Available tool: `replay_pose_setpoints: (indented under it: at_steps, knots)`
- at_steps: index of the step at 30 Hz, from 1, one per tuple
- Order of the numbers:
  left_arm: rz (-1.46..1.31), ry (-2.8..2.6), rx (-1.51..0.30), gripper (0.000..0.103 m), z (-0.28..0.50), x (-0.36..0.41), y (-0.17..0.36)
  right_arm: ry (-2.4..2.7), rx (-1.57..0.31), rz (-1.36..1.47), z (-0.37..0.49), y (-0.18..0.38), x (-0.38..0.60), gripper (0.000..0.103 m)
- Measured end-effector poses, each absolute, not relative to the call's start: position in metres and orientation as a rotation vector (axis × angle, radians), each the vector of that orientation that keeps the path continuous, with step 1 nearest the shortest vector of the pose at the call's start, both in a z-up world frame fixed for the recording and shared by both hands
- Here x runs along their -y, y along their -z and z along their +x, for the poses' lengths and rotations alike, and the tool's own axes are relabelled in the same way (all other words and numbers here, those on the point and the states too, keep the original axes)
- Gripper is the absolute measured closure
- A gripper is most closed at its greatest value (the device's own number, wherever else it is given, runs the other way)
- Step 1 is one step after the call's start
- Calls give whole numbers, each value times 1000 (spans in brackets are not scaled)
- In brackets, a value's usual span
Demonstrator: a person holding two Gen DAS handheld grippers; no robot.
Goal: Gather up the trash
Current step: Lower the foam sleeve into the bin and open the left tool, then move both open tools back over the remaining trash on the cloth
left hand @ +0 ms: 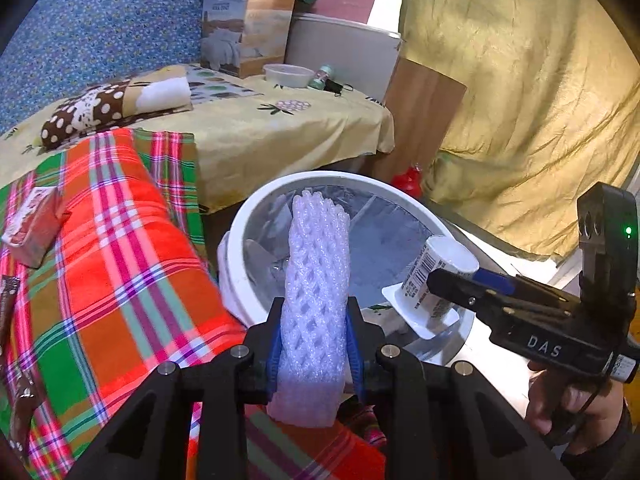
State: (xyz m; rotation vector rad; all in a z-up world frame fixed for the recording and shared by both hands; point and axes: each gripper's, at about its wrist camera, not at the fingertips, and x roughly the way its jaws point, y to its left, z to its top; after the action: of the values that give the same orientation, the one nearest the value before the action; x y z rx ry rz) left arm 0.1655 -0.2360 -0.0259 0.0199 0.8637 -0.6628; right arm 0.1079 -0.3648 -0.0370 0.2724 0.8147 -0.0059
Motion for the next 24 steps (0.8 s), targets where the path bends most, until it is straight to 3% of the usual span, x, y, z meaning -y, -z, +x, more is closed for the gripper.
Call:
replay_pose_setpoints:
  at_steps: [2, 6, 24]
  knots:
    - [13, 671, -870, 73, 169, 239, 27, 6, -817, 275, 108, 38, 366, 51]
    - [-4, 677, -865, 58, 172, 239, 28, 16, -809, 267, 107, 36, 367, 51]
    - [-46, 560, -803, 58, 144, 189, 13, -65, -752, 259, 97, 19, 338, 51]
